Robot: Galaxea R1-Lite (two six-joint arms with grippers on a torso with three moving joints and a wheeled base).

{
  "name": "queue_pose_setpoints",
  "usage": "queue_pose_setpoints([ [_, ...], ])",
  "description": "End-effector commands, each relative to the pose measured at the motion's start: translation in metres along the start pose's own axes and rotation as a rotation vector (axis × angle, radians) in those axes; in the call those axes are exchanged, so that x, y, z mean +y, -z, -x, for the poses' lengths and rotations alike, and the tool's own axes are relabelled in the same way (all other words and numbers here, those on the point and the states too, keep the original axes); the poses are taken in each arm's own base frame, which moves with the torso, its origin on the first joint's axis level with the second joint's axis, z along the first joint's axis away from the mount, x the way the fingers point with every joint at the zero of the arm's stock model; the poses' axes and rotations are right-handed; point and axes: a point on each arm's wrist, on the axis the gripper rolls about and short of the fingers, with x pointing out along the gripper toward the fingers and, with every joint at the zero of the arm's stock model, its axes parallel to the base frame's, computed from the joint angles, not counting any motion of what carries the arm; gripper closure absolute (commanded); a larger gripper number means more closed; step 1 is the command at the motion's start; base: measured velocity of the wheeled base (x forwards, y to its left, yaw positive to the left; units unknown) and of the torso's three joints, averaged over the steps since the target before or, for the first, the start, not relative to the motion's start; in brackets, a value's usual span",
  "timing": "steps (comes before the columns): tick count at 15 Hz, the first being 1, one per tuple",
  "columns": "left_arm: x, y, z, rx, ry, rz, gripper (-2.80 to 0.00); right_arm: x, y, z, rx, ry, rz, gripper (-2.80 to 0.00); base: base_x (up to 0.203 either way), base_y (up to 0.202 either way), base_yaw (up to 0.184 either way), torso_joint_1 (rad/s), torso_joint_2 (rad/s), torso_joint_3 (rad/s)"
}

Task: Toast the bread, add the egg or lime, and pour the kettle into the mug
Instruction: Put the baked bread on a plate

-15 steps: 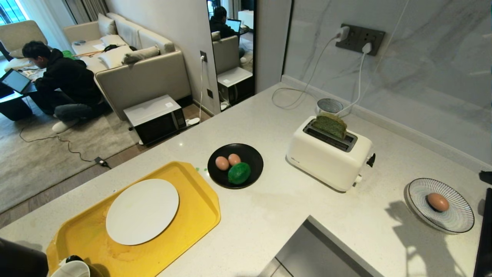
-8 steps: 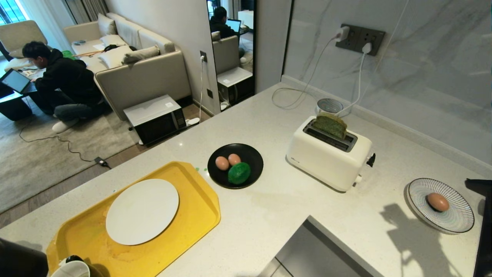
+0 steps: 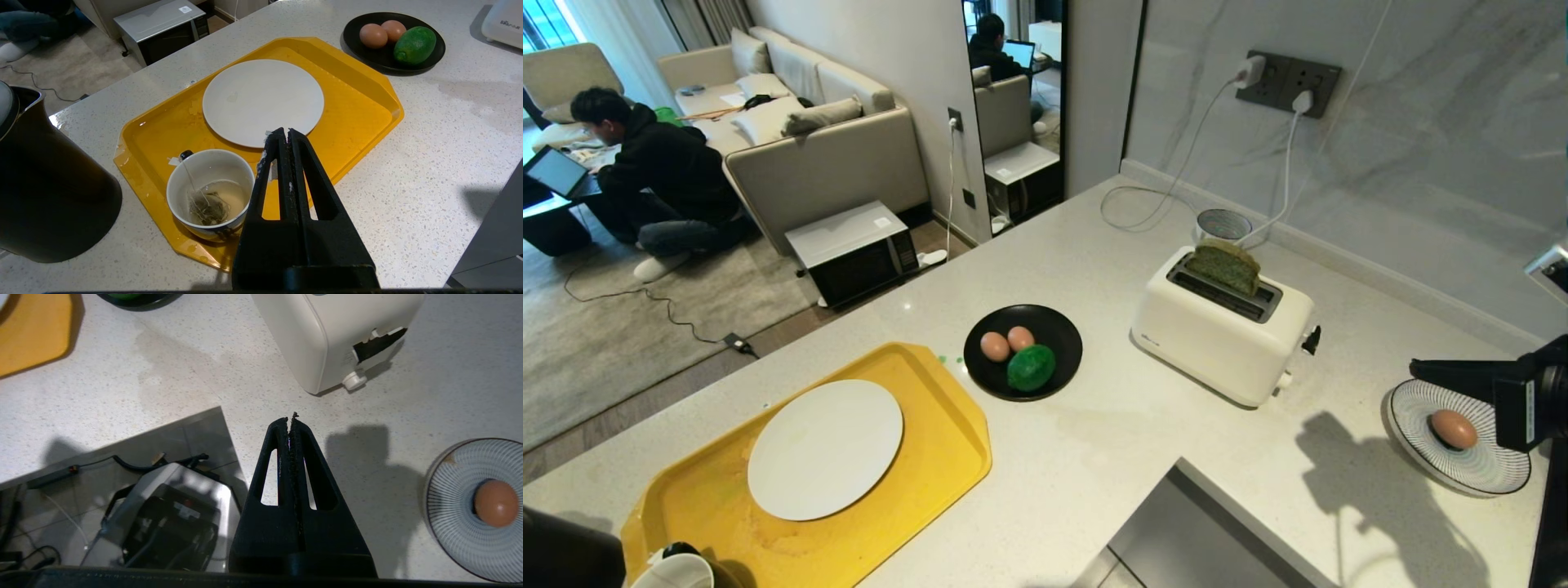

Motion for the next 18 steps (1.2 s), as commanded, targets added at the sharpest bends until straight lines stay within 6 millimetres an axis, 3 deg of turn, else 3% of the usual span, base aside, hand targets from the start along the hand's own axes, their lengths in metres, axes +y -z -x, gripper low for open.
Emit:
queue_pose_setpoints([
  [1, 0.0, 0.0, 0.0, 0.0, -0.001, 0.0, 0.0, -0.002, -0.002, -0.007, 0.005, -0.041, -0.041, 0.0, 0.0, 0.0, 0.0, 0.0, 0.0, 0.0],
  [7, 0.0, 0.0, 0.0, 0.0, -0.001, 0.0, 0.0, -0.01, -0.029, -0.033, -0.067, -0.034, 0.078, 0.0, 0.0, 0.0, 0.0, 0.0, 0.0, 0.0],
  [10, 0.0, 0.0, 0.0, -0.001, -0.001, 0.0, 0.0, -0.013, -0.028, -0.055, -0.035, -0.01, 0.187, 0.0, 0.0, 0.0, 0.0, 0.0, 0.0, 0.0],
  [16, 0.0, 0.0, 0.0, -0.001, -0.001, 0.0, 0.0, -0.019, -0.037, -0.062, -0.05, 0.023, 0.183, 0.0, 0.0, 0.0, 0.0, 0.0, 0.0, 0.0],
  [17, 0.0, 0.0, 0.0, -0.001, -0.001, 0.0, 0.0, -0.02, -0.037, -0.065, -0.042, 0.036, 0.183, -2.8, 0.0, 0.0, 0.0, 0.0, 0.0, 0.0],
  [18, 0.0, 0.0, 0.0, -0.001, -0.001, 0.0, 0.0, -0.019, -0.038, -0.066, -0.043, 0.031, 0.186, -2.8, 0.0, 0.0, 0.0, 0.0, 0.0, 0.0],
])
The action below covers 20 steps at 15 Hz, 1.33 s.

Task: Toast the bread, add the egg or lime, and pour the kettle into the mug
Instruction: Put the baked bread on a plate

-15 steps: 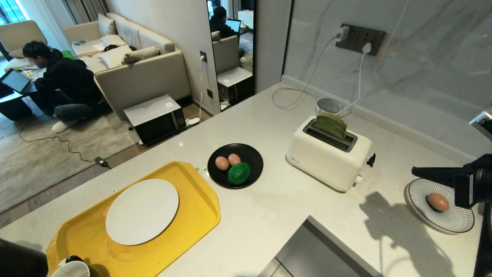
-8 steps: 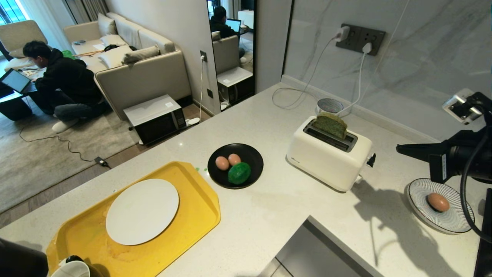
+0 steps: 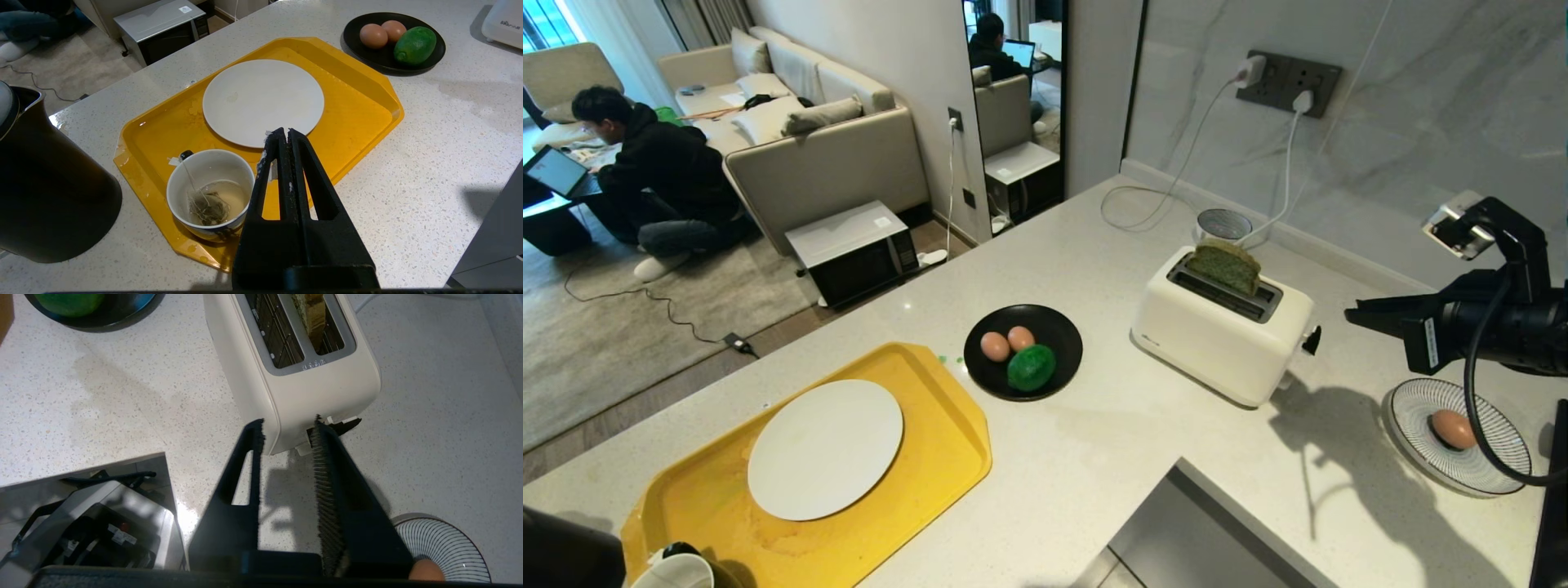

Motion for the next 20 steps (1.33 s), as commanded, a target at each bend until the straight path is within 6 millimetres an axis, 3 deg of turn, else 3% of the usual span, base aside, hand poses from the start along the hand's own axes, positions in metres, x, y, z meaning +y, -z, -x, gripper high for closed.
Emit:
queue_pose_setpoints([
  [1, 0.0, 0.0, 0.0, -0.001, 0.0, -0.001, 0.0, 0.0, -0.002, -0.005, -0.005, -0.017, 0.004, -2.8, 0.0, 0.0, 0.0, 0.0, 0.0, 0.0],
  [5, 0.0, 0.0, 0.0, 0.0, -0.001, -0.001, 0.0, -0.01, -0.021, -0.021, -0.074, -0.086, 0.047, -2.8, 0.0, 0.0, 0.0, 0.0, 0.0, 0.0],
  [11, 0.0, 0.0, 0.0, -0.001, 0.0, -0.001, 0.0, -0.015, -0.053, -0.061, -0.148, -0.111, 0.302, -2.8, 0.0, 0.0, 0.0, 0.0, 0.0, 0.0],
  [15, 0.0, 0.0, 0.0, -0.001, 0.0, -0.001, 0.0, -0.012, -0.072, -0.077, -0.061, -0.122, 0.35, -2.8, 0.0, 0.0, 0.0, 0.0, 0.0, 0.0],
  [20, 0.0, 0.0, 0.0, -0.001, 0.0, -0.001, 0.0, -0.016, -0.068, -0.122, 0.028, -0.12, 0.339, -2.8, 0.0, 0.0, 0.0, 0.0, 0.0, 0.0],
])
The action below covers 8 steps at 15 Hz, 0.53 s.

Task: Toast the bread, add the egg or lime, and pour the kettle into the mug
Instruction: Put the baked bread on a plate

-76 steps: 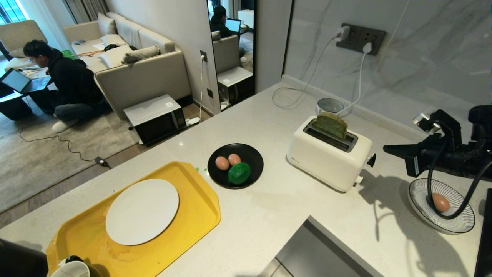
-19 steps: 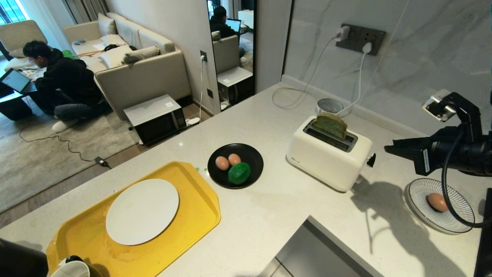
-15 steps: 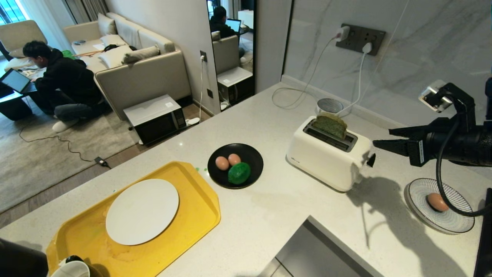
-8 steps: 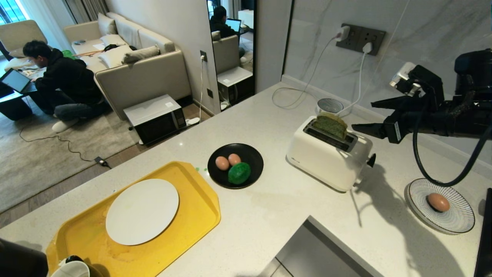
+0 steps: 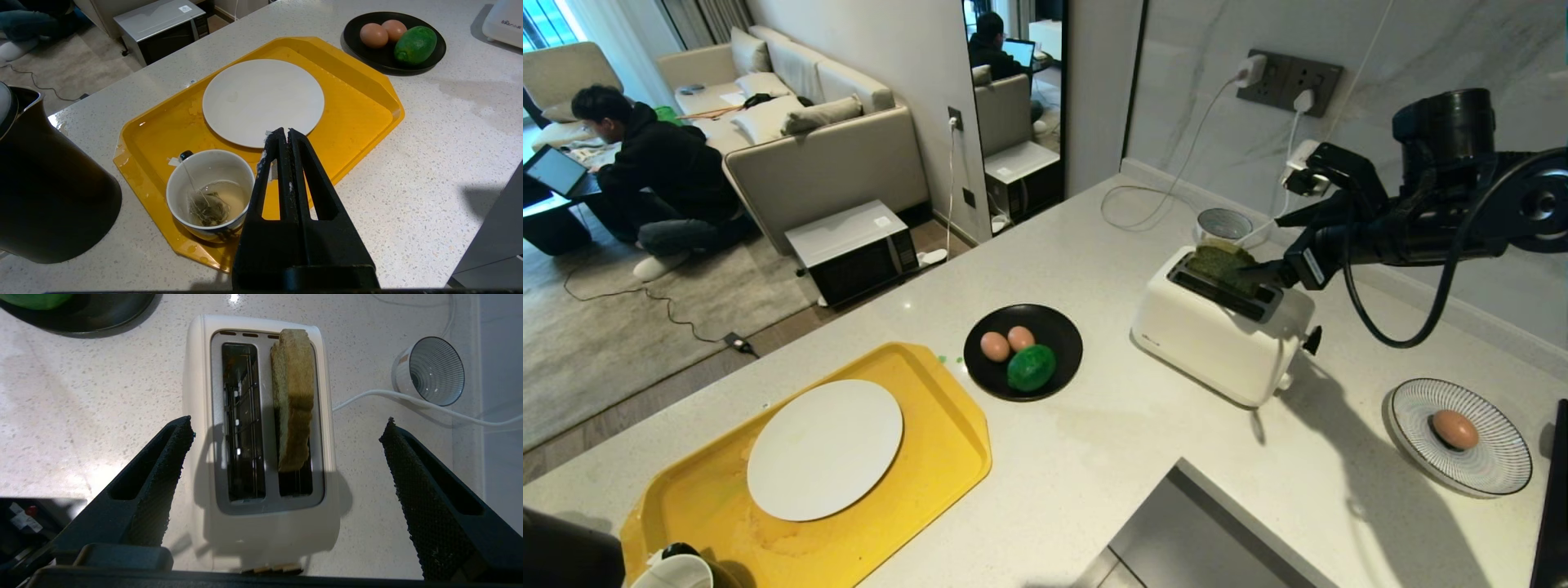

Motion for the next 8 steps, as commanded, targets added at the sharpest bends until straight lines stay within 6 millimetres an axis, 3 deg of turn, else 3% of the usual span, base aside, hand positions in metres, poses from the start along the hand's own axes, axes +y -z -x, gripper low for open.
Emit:
queue_pose_setpoints([
  [1, 0.0, 0.0, 0.0, -0.001, -0.001, 0.0, 0.0, -0.001, 0.011, -0.032, 0.03, -0.027, -0.007, -2.8, 0.0, 0.0, 0.0, 0.0, 0.0, 0.0],
  [5, 0.0, 0.0, 0.0, 0.0, -0.002, 0.0, 0.0, -0.007, 0.015, -0.056, 0.047, -0.004, -0.008, -2.8, 0.0, 0.0, 0.0, 0.0, 0.0, 0.0],
  [8, 0.0, 0.0, 0.0, -0.001, -0.001, 0.0, 0.0, -0.009, 0.016, -0.061, 0.046, 0.001, -0.007, -2.8, 0.0, 0.0, 0.0, 0.0, 0.0, 0.0],
])
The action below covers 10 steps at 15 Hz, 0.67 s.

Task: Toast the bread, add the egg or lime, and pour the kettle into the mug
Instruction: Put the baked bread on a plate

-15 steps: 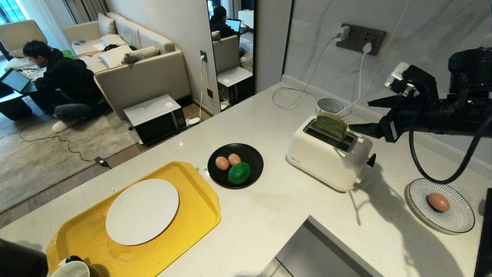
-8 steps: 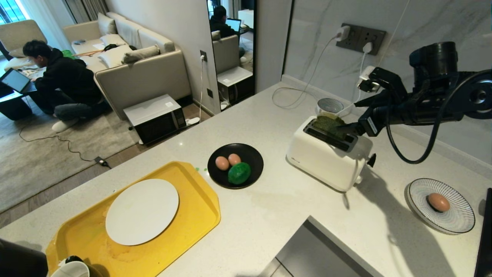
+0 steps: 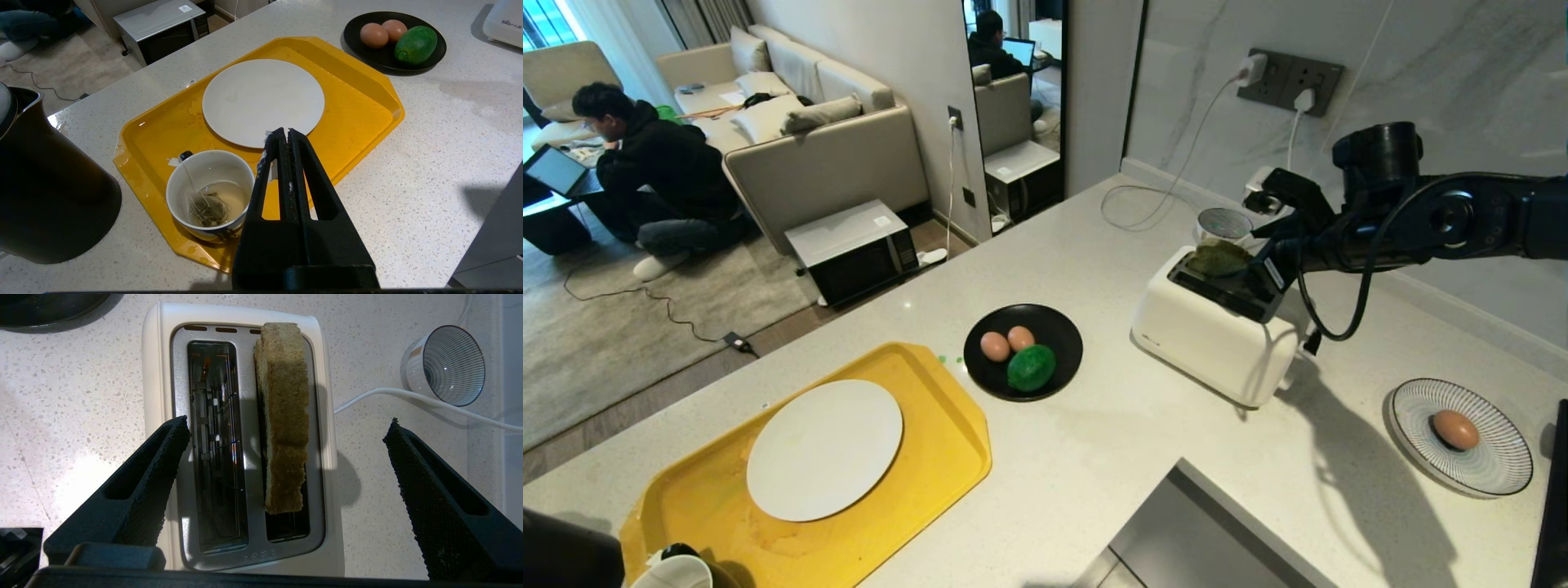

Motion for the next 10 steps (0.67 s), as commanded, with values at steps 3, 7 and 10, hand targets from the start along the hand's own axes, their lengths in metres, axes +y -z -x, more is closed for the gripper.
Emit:
queue_pose_setpoints([
  [3, 0.0, -0.0001, -0.0001, 0.0, -0.001, 0.0, 0.0, -0.0023, 0.0005, -0.0093, -0.002, 0.004, 0.005, -2.8, 0.0, 0.0, 0.0, 0.0, 0.0, 0.0],
  [7, 0.0, 0.0, 0.0, 0.0, -0.001, 0.0, 0.0, -0.0022, -0.0022, -0.0116, 0.0, 0.021, 0.01, 0.0, 0.0, 0.0, 0.0, 0.0, 0.0, 0.0],
  [10, 0.0, 0.0, 0.0001, -0.001, -0.001, 0.0, 0.0, -0.0036, -0.0065, -0.0068, -0.013, 0.03, 0.014, 0.0, 0.0, 0.0, 0.0, 0.0, 0.0, 0.0],
])
